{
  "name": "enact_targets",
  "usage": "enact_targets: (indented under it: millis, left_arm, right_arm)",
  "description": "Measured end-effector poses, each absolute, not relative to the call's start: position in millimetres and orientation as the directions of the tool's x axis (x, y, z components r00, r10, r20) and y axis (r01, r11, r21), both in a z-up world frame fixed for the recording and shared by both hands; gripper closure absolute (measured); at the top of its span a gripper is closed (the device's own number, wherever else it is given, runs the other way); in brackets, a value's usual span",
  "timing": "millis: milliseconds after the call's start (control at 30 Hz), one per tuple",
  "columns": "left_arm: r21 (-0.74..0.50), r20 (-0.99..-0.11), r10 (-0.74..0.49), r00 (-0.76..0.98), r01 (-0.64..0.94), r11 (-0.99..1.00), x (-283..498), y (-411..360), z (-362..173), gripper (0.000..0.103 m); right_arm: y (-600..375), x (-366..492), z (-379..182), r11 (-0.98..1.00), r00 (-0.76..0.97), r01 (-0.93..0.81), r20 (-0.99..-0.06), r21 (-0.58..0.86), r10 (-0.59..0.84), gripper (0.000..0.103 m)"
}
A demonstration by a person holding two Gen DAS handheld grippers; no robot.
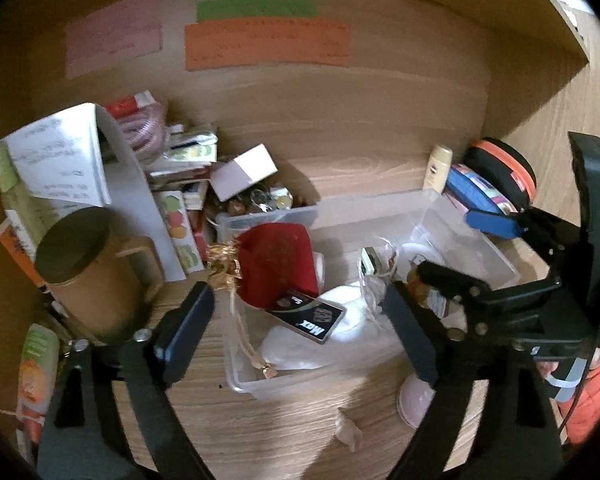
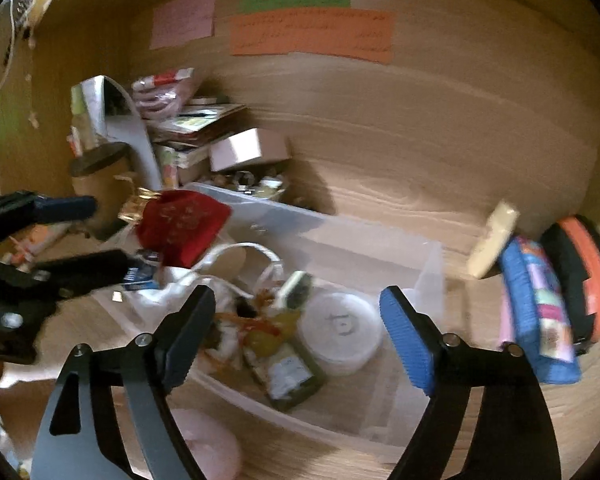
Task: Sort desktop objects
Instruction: 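Open left tool to drop the card pack while right tool releases the gourd, then move both tools back toward the seashell and pink round container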
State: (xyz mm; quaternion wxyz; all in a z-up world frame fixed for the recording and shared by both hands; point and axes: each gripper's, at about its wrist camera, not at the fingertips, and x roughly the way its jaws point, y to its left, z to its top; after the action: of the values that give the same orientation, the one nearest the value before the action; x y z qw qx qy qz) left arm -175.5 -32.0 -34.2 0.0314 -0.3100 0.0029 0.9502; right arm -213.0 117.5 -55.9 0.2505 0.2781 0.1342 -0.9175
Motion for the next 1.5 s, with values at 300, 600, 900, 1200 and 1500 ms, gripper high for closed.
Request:
enact_targets:
  millis: [300,600,900,1200,1500]
  left_arm:
    - [0.010,-0.561,0.004,-0.828,-0.012,-1.000,-157,-36,-17,0.002]
    - [-0.006,-0.542,-0.002,-0.841,0.006,-1.000,-130,-39,-11,0.002]
    - [0.006,-0.529,0.000,-0.849,-0.004,-1.000,-95,-36,-13,0.001]
    - [-0.005,-0.583,0.014,-0.813,-0.014,-1.000,-83,-36,-42,0.001]
    - [0.008,-0.679,0.025,-0.734,-0.041,-0.999,-97,-35,-88,0.001]
  right_arm:
    - [143,-193,-31,-0.855,-0.740,0.511,-0.551,-0.089,-0.385,0.001]
    - [159,-157,-20,-0.872,-0.744,0.487,-0.544,-0.046,-0.386,0.000]
    - [158,-116,-34,-0.868,-0.726,0.493,-0.575,-0.053,-0.377,0.000]
    - [137,-105,-78,-0.849,-0.641,0.526,-0.678,-0.046,-0.360,0.000]
    - [111,-115,-117,-0.819,-0.582,0.567,-0.748,-0.092,-0.319,0.001]
